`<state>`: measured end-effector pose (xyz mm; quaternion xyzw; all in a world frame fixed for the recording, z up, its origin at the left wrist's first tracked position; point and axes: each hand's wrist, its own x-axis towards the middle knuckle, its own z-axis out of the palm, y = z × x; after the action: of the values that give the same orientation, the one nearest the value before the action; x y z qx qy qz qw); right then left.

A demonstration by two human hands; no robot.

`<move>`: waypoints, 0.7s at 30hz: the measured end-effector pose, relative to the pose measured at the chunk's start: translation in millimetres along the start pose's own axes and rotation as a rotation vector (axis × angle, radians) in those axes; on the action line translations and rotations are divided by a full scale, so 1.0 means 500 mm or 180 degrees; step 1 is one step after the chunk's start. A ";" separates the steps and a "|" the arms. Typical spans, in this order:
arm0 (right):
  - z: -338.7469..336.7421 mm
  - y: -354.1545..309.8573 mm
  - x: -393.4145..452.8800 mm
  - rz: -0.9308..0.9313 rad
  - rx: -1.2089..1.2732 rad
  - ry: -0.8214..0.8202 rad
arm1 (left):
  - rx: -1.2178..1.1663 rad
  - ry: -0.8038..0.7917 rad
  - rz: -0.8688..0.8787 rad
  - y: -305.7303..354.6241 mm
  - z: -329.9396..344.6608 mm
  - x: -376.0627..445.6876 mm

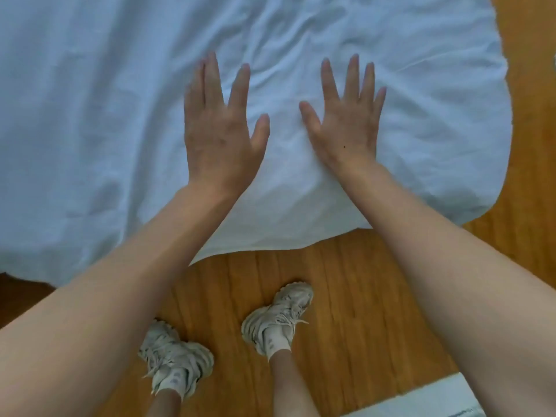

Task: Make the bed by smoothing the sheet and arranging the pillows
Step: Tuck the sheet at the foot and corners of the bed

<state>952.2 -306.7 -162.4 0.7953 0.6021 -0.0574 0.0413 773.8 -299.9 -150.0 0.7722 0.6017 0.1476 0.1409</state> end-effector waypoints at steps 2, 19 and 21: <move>0.024 0.100 0.043 0.0497 0.0157 -0.0236 | 0.0056 -0.0215 -0.0272 0.039 0.054 0.057; 0.116 0.306 0.110 0.0495 0.0224 0.0166 | 0.0898 -0.0474 -0.0755 0.060 0.203 0.106; 0.115 0.307 0.112 0.0487 0.0278 0.0186 | 0.0839 -0.0399 -0.0766 0.066 0.202 0.108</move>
<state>1112.7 -302.9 -227.9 0.8413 0.5375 -0.0570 -0.0067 855.9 -259.2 -226.6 0.7142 0.6939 0.0012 0.0923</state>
